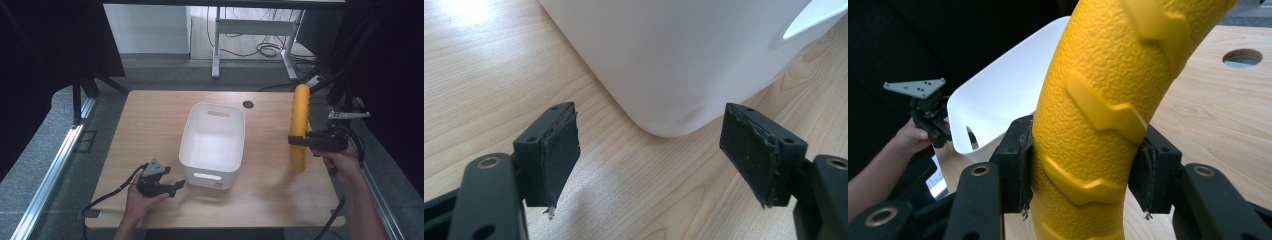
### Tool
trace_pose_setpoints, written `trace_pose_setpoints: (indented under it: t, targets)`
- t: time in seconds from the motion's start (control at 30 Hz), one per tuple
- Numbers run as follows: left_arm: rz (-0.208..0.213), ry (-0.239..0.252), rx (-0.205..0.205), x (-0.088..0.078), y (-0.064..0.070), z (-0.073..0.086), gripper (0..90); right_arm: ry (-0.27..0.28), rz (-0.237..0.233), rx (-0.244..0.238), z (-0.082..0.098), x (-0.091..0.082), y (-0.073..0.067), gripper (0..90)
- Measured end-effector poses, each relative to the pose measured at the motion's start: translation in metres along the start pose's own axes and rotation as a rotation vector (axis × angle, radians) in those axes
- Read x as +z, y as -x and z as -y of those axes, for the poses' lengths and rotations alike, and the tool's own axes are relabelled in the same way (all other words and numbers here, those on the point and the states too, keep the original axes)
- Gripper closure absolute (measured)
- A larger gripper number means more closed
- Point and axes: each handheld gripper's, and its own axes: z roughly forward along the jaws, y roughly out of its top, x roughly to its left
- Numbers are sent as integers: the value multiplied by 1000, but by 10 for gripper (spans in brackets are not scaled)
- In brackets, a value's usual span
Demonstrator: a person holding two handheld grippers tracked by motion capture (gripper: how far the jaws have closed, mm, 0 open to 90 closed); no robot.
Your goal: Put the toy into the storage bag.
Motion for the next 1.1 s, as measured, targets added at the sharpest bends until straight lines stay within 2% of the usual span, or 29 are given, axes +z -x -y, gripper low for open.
trace_pose_setpoints:
  t: [0.17, 0.5, 0.8, 1.1]
  targets:
    - [0, 0, 1, 0, 0, 0, 239, 21, 3, 0, -2, 4, -4, 500]
    - [1, 0, 0, 1, 0, 0, 240, 106, 5, 4, -1, 16, -17, 500]
    - [4, -4, 1, 3, 1, 1, 240, 159, 59, -7, 0, 28, -25, 500]
    - [3, -7, 4, 4, 1, 2, 240, 258, 93, -16, -1, 41, -36, 498]
